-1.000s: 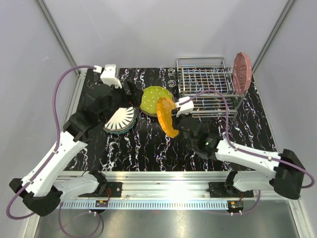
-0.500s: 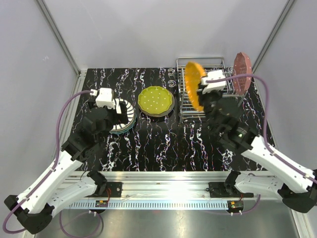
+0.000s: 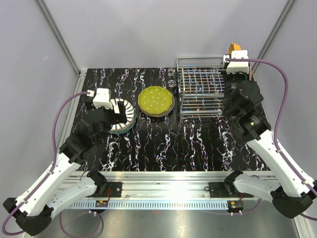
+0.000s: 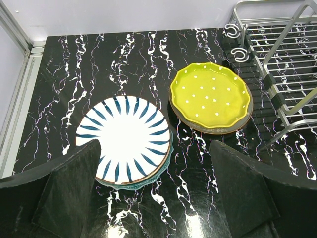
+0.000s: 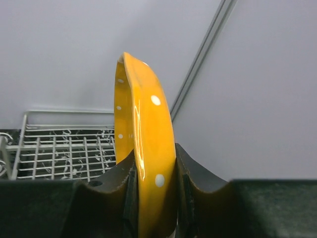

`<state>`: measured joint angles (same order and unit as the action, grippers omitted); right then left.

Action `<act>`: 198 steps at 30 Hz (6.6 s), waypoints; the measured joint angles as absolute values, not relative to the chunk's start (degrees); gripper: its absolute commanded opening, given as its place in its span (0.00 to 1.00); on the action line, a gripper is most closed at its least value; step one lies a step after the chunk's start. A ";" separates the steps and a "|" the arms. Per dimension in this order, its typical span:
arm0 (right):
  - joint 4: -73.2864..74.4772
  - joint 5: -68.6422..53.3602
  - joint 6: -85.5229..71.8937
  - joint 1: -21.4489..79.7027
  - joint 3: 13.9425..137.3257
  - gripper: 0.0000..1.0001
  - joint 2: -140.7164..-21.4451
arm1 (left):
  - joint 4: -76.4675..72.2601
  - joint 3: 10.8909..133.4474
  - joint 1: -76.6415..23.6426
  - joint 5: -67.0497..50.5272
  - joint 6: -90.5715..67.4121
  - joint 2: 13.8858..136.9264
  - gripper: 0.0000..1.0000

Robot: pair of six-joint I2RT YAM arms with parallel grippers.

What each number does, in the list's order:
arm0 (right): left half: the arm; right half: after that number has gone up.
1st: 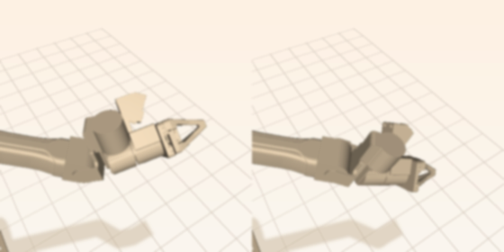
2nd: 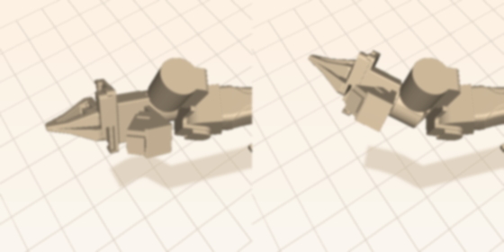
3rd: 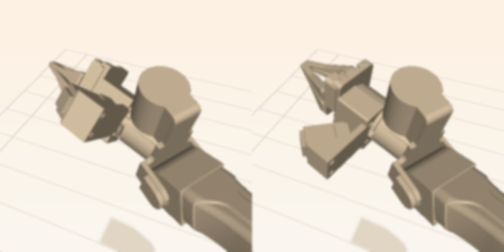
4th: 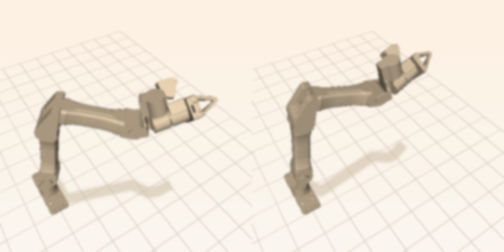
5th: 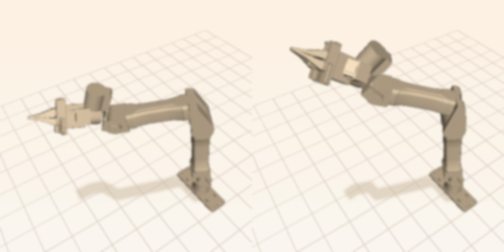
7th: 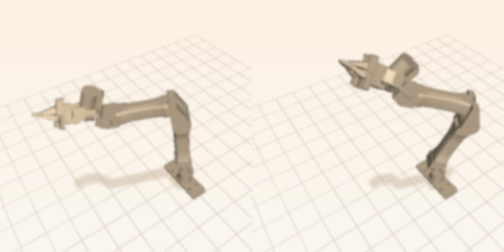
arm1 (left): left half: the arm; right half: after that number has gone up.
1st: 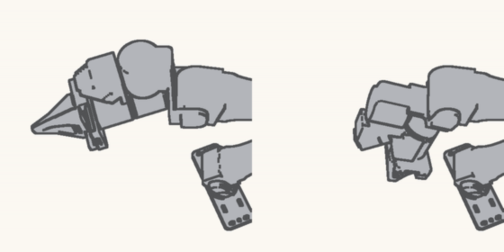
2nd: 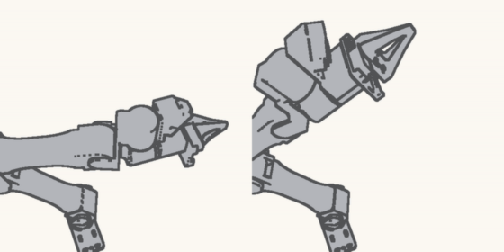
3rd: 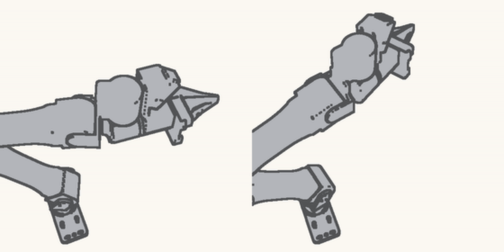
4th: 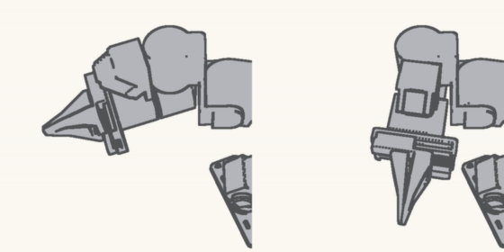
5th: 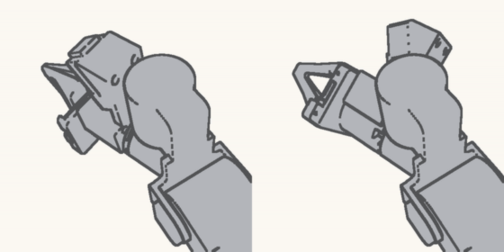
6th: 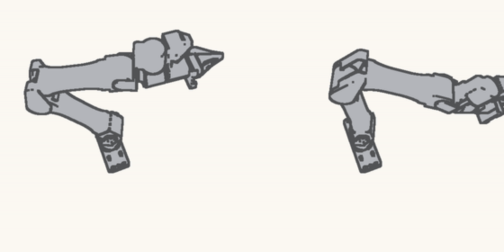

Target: Load the plates into the dish rack

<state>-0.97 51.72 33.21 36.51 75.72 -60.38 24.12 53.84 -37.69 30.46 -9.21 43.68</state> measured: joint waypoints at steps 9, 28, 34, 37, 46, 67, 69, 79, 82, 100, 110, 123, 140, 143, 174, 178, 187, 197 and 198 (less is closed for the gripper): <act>7.03 44.62 31.64 26.74 77.47 0.00 -64.23 | 23.86 53.84 -37.98 30.20 -8.99 43.72 0.96; 14.48 30.28 25.19 13.74 77.43 0.00 -65.54 | 23.83 53.74 -38.44 29.78 -8.82 44.75 0.97; 14.02 29.26 25.23 12.93 75.85 0.00 -66.08 | 23.81 53.71 -38.48 29.78 -8.80 44.75 0.98; 13.56 29.15 25.39 12.71 75.55 0.00 -67.00 | 23.83 53.71 -38.48 29.76 -8.78 44.75 0.98; 10.63 28.80 25.74 12.08 73.45 0.00 -68.07 | 23.59 53.45 -38.48 29.71 -8.56 44.77 0.98; 1.58 22.85 22.22 7.03 68.38 0.19 -69.71 | 23.44 52.88 -38.63 29.15 -8.34 45.93 0.99; 1.10 22.68 22.04 6.79 68.34 0.23 -70.11 | 23.42 52.88 -38.63 29.15 -8.32 45.98 0.99; -5.69 22.61 20.73 5.91 68.93 0.54 -70.74 | 23.42 52.86 -38.70 29.15 -7.90 46.61 0.99; -7.09 22.57 20.58 5.85 69.21 0.56 -70.91 | 23.42 52.86 -38.70 29.15 -7.75 46.68 0.99; -7.44 21.67 18.70 5.82 71.59 0.61 -71.88 | 23.42 52.86 -38.70 29.15 -7.49 47.00 0.99; -5.76 21.17 17.26 5.82 74.48 0.59 -71.75 | 23.42 52.86 -38.70 29.15 -7.46 47.00 0.99; 8.38 19.38 9.06 5.82 78.52 0.50 -65.23 | 23.42 52.86 -38.70 29.15 -7.49 47.00 0.99; 15.94 17.39 3.03 5.82 75.33 0.48 -62.85 | 23.42 52.86 -38.70 28.69 -7.49 46.98 0.99; 16.14 17.41 2.96 5.82 75.13 0.48 -62.92 | 23.42 52.86 -38.70 28.69 -7.49 46.98 0.99; 11.35 19.03 5.76 5.78 78.22 0.28 -72.31 | 23.42 52.86 -38.74 28.45 -7.44 47.00 0.99; 10.31 18.94 5.78 5.78 78.22 0.28 -72.90 | 23.42 52.86 -38.74 28.45 -7.44 47.00 0.99; 9.47 17.37 5.76 5.78 78.15 0.29 -74.52 | 23.42 52.86 -38.74 28.27 -7.44 47.00 0.99; 9.28 16.99 6.00 5.61 78.08 0.30 -74.81 | 23.42 52.86 -38.74 28.23 -7.44 47.00 0.99; 9.28 16.97 6.00 5.61 78.08 0.31 -74.81 | 23.42 52.86 -38.74 28.23 -7.44 47.00 0.99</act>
